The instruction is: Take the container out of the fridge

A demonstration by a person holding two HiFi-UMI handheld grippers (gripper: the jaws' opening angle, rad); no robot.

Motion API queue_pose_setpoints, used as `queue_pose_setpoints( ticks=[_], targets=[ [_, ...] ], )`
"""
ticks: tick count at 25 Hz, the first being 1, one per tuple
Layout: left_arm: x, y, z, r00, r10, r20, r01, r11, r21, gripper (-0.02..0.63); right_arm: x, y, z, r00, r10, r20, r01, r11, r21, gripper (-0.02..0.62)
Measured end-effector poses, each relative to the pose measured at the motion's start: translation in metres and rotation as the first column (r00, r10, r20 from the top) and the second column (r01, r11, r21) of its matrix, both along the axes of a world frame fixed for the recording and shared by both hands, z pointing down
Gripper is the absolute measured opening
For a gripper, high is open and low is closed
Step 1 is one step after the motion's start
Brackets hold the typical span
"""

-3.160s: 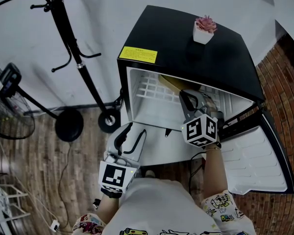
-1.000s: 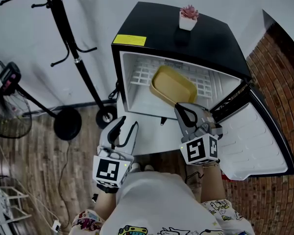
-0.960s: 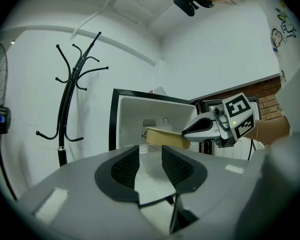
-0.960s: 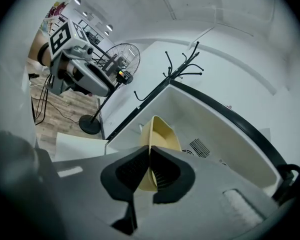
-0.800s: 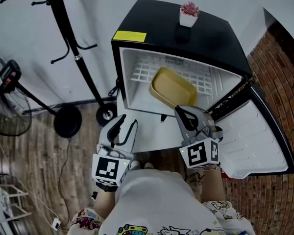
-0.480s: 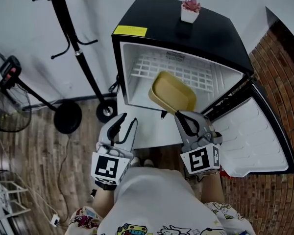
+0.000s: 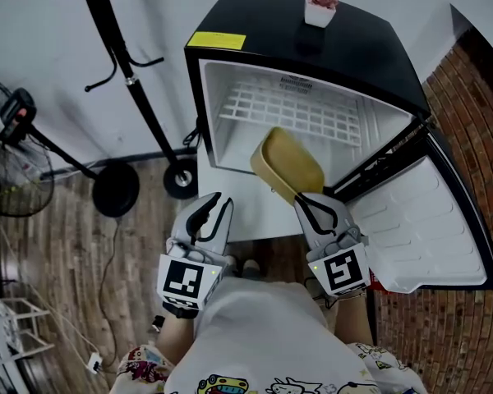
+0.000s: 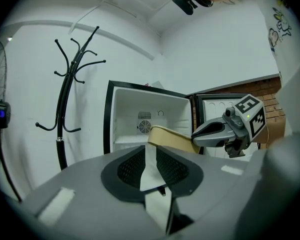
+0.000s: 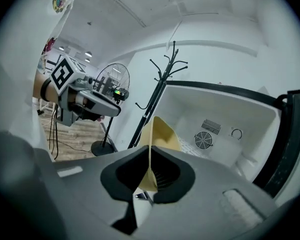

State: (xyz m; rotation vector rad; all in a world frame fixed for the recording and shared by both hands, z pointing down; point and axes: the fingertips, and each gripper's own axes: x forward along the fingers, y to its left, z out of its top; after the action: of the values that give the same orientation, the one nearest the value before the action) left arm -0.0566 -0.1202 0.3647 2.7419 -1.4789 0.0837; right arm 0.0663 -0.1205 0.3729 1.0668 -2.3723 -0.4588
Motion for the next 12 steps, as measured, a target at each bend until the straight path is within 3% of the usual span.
queue_pose_setpoints(
  ticks=[6,12],
  targets=[
    [0.005,0.001,0.009,1.0,0.001,0.0,-0.001,1.0,0.002,0.046,0.006,0.0,0.008,0.992,0.025,0.125,-0.02,0.999,-0.036,0.017],
    [0.005,-0.001,0.02,1.0,-0.005,0.012,0.005,1.0,-0.02,0.034,0.008,-0.001,0.02,0.984,0.051,0.173,-0.037,0.996,-0.081,0.017]
  ],
)
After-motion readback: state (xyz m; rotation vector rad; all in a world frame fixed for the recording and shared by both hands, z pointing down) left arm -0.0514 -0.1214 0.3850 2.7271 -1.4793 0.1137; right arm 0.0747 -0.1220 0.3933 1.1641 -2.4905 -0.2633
